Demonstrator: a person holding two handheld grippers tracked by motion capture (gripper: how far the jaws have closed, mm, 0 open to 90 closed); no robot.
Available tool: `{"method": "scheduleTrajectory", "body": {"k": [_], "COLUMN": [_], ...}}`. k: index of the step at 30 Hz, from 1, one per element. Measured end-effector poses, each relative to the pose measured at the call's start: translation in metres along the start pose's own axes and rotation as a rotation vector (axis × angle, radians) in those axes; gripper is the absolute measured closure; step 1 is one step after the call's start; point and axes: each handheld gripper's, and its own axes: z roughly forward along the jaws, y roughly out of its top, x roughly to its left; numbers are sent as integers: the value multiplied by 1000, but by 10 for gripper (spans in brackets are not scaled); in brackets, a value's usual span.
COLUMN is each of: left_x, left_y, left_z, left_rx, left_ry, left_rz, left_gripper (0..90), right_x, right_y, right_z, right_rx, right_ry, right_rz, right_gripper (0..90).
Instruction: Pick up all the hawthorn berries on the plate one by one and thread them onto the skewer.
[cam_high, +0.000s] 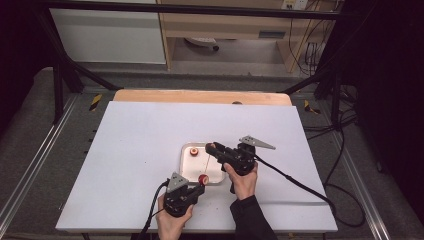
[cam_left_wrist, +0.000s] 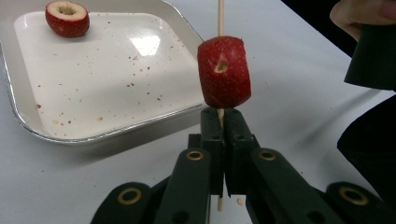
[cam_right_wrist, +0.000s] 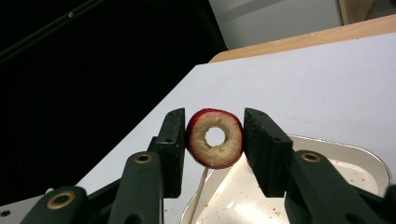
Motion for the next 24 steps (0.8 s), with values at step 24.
{"method": "scheduleTrajectory", "body": {"k": [24], "left_x": [-6], "left_y": [-2], "left_z": [-1], "left_rx": [-65], "left_ry": [-34], "left_rz": [-85], "left_gripper": [883], "right_x": [4], "right_y": [-9], "right_z": [-2], "right_rx": [-53], "right_ry": [-23], "right_rz": [-6], "right_gripper": [611]}}
